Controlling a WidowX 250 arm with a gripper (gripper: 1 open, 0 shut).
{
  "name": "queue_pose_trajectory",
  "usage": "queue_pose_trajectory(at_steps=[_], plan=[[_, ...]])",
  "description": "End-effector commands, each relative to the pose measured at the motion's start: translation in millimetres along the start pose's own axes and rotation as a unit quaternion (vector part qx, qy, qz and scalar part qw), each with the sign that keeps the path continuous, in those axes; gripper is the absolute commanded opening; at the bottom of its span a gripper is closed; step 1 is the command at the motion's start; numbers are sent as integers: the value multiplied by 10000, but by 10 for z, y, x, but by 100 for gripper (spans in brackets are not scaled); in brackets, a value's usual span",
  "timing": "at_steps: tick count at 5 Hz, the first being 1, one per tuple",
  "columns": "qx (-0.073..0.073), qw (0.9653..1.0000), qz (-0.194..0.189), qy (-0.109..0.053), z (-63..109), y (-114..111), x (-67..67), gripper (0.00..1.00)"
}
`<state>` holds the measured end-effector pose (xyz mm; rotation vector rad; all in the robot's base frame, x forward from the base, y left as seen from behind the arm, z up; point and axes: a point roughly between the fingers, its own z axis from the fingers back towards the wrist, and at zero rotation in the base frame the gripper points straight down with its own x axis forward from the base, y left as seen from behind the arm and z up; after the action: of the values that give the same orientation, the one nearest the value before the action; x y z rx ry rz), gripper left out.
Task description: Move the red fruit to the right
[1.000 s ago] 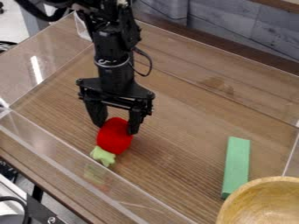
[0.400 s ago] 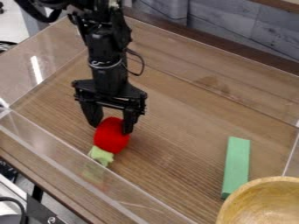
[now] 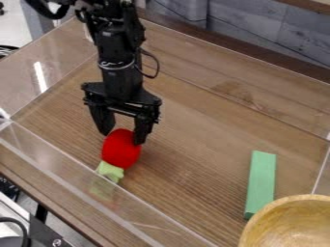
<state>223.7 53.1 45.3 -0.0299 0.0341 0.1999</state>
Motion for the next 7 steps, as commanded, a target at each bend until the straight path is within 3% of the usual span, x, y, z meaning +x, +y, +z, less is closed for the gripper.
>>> queue_pose_trajectory(at_steps=[1, 2, 3, 4, 5, 7], plan=[[-12, 9992, 356, -193, 20, 99, 106, 100], [-30, 9976, 659, -204, -46, 151, 129, 100], [-33, 9982, 555, -205, -6, 123, 4, 100], [-40, 9988, 450, -203, -71, 52, 10, 0], [-108, 9979, 582, -259, 52, 40, 163, 0], [-436, 9946, 851, -405, 403, -301, 663, 0]])
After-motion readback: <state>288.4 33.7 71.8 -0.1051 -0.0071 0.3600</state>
